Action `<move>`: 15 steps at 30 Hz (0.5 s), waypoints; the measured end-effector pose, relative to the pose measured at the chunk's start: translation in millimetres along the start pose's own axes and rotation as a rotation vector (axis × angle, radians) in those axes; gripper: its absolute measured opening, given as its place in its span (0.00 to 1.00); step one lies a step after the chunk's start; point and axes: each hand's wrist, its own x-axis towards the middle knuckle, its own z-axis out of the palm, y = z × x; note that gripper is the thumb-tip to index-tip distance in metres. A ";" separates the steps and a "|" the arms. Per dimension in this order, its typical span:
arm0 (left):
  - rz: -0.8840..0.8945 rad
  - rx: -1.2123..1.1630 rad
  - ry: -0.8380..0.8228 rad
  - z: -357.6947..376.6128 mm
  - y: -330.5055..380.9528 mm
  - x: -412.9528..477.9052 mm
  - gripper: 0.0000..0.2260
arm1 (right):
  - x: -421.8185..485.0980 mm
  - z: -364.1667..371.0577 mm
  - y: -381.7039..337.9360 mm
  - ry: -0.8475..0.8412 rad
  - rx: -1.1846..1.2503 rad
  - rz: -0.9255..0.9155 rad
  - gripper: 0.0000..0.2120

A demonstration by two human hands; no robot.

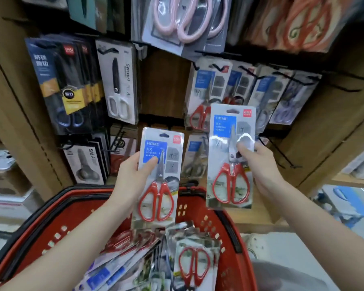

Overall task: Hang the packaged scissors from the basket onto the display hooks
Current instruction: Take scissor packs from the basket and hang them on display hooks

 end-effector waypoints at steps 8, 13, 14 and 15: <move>-0.012 0.018 0.009 16.7 0.7 44.0 0.07 | 57.9 27.9 -34.1 0.172 0.035 -0.180 0.12; -0.022 0.006 0.016 22.5 1.5 61.2 0.07 | 50.7 39.2 -24.7 0.178 0.064 -0.309 0.09; -0.027 0.012 0.009 23.1 1.0 62.8 0.08 | 49.1 39.7 -22.7 0.174 0.063 -0.329 0.09; -0.032 0.021 0.003 23.5 0.7 63.8 0.08 | 49.2 40.0 -21.6 0.175 0.066 -0.341 0.08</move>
